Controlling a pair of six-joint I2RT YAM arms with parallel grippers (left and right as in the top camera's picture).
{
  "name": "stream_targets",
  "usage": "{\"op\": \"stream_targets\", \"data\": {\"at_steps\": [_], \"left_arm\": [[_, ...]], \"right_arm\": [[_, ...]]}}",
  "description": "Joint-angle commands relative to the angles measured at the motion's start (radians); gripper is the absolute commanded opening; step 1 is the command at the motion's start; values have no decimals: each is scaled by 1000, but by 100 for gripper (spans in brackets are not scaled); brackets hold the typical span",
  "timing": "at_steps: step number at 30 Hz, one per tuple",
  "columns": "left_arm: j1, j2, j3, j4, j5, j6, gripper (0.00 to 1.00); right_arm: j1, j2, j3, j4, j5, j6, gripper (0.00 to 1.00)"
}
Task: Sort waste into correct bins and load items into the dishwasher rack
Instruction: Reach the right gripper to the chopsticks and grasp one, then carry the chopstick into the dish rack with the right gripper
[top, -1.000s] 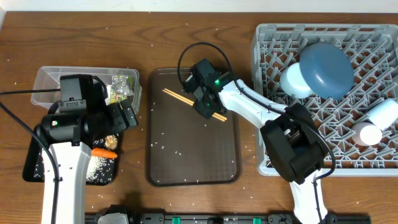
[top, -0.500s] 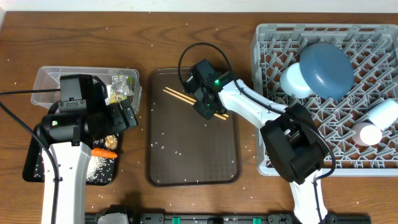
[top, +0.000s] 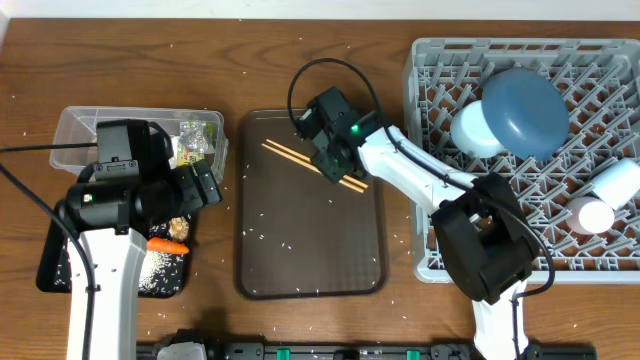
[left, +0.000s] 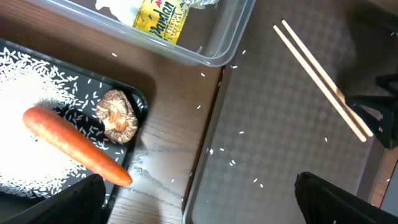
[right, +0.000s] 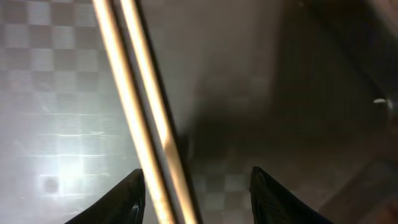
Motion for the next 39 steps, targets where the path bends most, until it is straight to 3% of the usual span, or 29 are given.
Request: {"op": "stream_targets", "data": {"at_steps": [1,6,14,23,33,36,39], "left_arm": [[3,-6,12,-3,-9,2,98],[3,-6,12,-3,-9,2,98],[3,-6,12,-3,-9,2,98],[3,-6,12,-3,-9,2,98],[3,-6,12,-3,-9,2,98],[3,-6,12,-4,-9,2,98],[3,-6,12,-3,-9,2,98]], "right_arm": [[-10,43,-3,3,10,-11,49],[-7,85,-4,1,9,-13,46],[-2,113,-11,2,-51,-12,31],[-1,114,-11,31,104,-19,41],[-6,114,-11,43,24,-50,42],[5,116,-11,23,-82,-49,33],[20,117,-11,18,-54,5,10]]}}
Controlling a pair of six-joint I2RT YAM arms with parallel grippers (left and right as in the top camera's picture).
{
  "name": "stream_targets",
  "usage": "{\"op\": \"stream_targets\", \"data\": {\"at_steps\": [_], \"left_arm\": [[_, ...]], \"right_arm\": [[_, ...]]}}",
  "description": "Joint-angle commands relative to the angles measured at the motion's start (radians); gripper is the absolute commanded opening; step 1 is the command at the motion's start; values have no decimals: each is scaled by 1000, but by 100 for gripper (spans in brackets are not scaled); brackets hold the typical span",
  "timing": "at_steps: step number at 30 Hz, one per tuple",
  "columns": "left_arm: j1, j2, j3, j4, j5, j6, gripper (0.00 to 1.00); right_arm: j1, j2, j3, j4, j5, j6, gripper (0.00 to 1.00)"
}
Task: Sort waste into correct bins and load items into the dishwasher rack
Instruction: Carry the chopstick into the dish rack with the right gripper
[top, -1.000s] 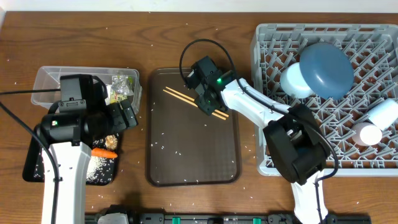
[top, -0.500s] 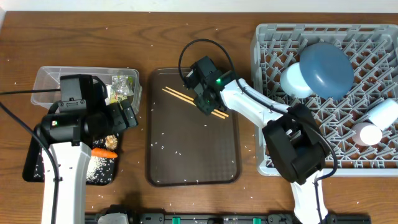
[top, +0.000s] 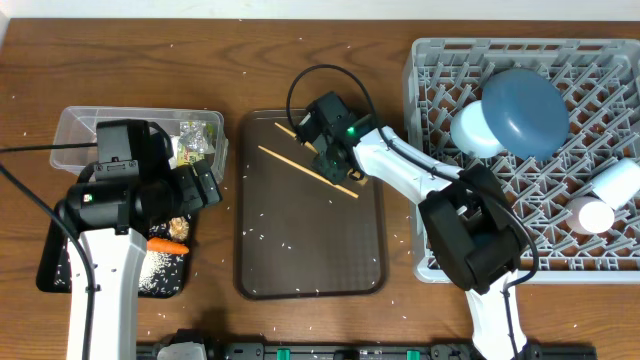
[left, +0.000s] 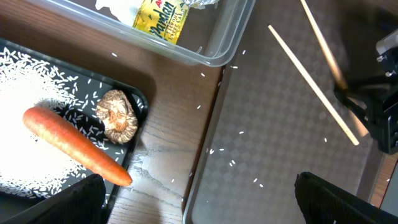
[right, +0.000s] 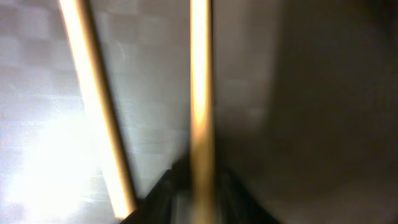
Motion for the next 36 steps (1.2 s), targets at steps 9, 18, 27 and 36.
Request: {"op": "stream_targets", "data": {"at_steps": [9,18,27,36], "left_arm": [[3,-6,12,-3,-9,2,98],[3,-6,12,-3,-9,2,98],[3,-6,12,-3,-9,2,98],[3,-6,12,-3,-9,2,98]], "right_arm": [[9,-22,50,-137,70,261,1],[-13,-352,84,-288,69,446,1],[-145,-599,84,-485,111,560,1],[-306,-586,35,-603,69,623,1]]}}
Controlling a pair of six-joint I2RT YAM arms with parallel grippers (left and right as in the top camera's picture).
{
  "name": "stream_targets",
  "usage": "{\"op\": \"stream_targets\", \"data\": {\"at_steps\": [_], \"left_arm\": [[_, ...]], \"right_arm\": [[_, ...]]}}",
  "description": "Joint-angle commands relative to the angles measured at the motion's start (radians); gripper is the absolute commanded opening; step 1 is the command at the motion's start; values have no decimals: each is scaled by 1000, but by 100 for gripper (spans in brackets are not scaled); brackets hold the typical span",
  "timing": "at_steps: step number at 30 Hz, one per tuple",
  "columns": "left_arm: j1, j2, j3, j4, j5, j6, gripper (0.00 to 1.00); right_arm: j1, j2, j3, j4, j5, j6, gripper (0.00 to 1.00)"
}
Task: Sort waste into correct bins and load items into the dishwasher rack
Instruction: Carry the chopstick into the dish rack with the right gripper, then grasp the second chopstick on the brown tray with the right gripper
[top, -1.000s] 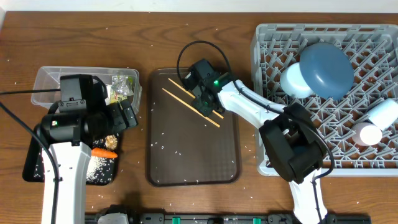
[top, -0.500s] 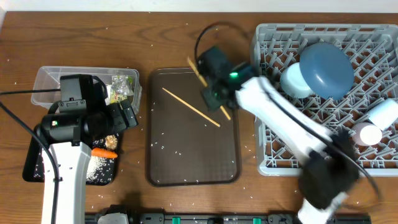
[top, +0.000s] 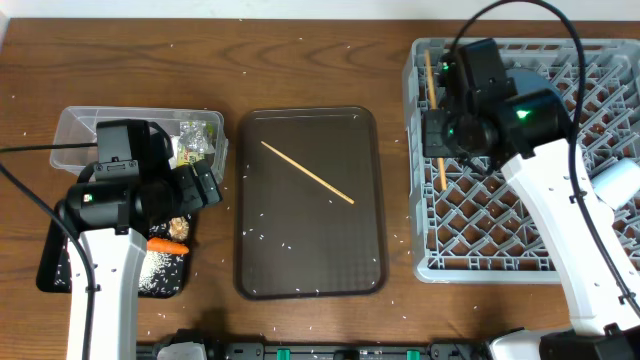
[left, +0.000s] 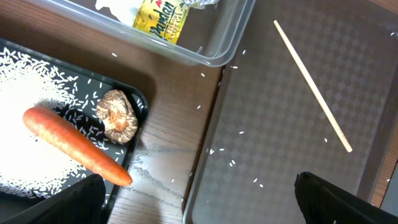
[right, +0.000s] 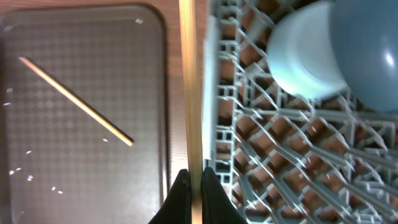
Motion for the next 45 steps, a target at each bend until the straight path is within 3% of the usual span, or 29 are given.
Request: {"op": "stream_targets", "data": {"at_steps": [1,5,12,17,20,22,26,34,45], "left_arm": [[3,-6,12,-3,-9,2,98],[3,-6,12,-3,-9,2,98],[3,-6,12,-3,-9,2,98],[3,-6,12,-3,-9,2,98],[3,-6,12,-3,-9,2,98],[3,-6,12,-3,-9,2,98],[3,-6,12,-3,-9,2,98],[3,-6,12,-3,-9,2,98],[3,-6,12,-3,-9,2,98]], "right_arm": [[-11,33,-44,-1,-2,43,1],[-24,58,-105,24,86,120,1],[-35,76,-241,82,109,135,2],[-26,68,-246,143,93,-53,20],[-5,51,-208,159,14,-116,34],[21,42,-187,175,-52,-157,38],[103,47,-191,246,-121,-169,39],[317,177,-237,507,-49,-183,43],[377,474,-237,725,-42,-228,41]]}}
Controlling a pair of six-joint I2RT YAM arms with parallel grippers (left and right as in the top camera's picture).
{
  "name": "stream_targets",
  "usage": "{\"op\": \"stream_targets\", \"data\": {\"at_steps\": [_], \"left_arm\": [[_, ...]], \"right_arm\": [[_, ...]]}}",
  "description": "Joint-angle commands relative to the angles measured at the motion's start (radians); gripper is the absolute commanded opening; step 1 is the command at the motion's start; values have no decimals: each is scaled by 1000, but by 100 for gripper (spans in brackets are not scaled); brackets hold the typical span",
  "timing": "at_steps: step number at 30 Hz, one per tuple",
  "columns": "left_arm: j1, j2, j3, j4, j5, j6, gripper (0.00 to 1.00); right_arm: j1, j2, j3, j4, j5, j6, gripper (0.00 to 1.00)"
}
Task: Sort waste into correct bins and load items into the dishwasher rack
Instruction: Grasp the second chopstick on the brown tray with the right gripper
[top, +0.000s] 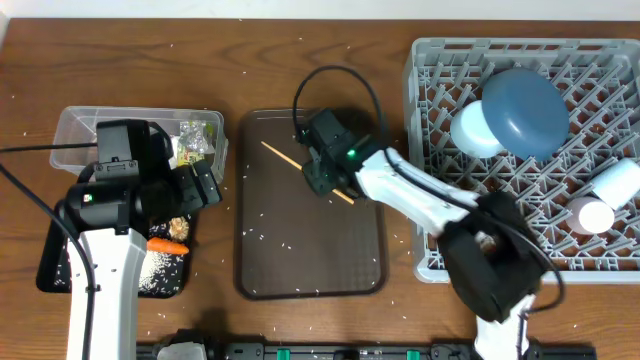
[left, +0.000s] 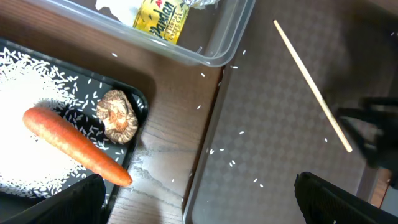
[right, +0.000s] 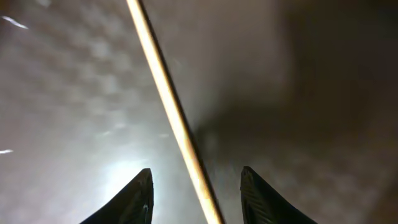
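Observation:
One wooden chopstick (top: 282, 156) lies slantwise on the brown tray (top: 310, 255), and shows also as the chopstick (left: 311, 90) in the left wrist view. My right gripper (top: 326, 176) is low over its right half, open, with the chopstick (right: 168, 106) running between the two fingers (right: 140, 193). The grey dishwasher rack (top: 428, 250) stands at the right with a blue bowl (top: 525, 110) and white cups in it. My left gripper (left: 199, 199) hangs open over the tray's left rim, holding nothing.
A clear bin (top: 80, 130) with wrappers (left: 161, 18) sits at the far left. In front of it a black tray (top: 55, 270) holds rice, a carrot (left: 74, 146) and a mushroom (left: 118, 121). Rice grains are scattered over table and tray.
My right gripper was over the rack's left edge, shut on a chopstick. Now it is back over the brown tray, open, straddling the other chopstick. The left arm has not moved.
Two chopsticks lay together on the tray with my right gripper open over them. Then it was shut on one, lifted apart from the other. Then it held that one at the rack's left edge. Now it stands open around the second, on the tray.

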Motion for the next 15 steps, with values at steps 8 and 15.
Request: {"op": "stream_targets", "data": {"at_steps": [8,15], "left_arm": [[3,-6,12,-4,-9,2,98],[3,-6,12,-4,-9,2,98]], "right_arm": [[10,37,-5,-7,-24,-41,34],[12,89,-11,-8,-24,-40,25]]}}
